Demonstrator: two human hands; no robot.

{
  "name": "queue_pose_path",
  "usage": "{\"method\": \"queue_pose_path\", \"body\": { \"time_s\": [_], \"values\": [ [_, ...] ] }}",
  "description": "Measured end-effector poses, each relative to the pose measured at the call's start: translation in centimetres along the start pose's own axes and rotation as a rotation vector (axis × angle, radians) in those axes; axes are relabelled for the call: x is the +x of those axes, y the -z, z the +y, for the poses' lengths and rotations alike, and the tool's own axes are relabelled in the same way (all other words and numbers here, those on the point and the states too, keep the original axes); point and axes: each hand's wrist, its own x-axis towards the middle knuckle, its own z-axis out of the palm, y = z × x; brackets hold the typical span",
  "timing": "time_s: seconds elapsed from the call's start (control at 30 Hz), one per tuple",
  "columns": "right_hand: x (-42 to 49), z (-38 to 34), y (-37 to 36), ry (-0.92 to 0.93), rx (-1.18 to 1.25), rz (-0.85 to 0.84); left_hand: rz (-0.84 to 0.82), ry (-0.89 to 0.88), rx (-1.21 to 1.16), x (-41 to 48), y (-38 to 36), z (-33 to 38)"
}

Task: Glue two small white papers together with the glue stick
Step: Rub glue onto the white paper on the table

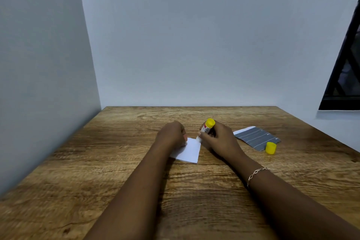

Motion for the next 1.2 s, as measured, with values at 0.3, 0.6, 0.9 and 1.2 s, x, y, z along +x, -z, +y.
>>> {"method": "queue_pose_path", "body": {
  "time_s": [0.3, 0.6, 0.9, 1.2],
  "values": [
    [-1.3, -0.8, 0.5, 0.094, 0.022, -0.064, 0.004, -0.012, -0.006, 0.1, 0.0, -0.3],
    [-2.3, -1.3, 0.8, 0.127, 0.054, -0.109, 0.007, -0.021, 0.012, 0.3, -0.1, -0.4],
    [-2.9, -1.5, 0.7, 0.151, 0.075, -0.111, 0.028, -0.043, 0.078, 0.8, -0.4, -0.5],
    [-2.4, -1.5, 1.1, 0.102, 0.28, -0.088, 0.081, -0.255, 0.292, 1.2, -0.2, -0.3]
  ]
}}
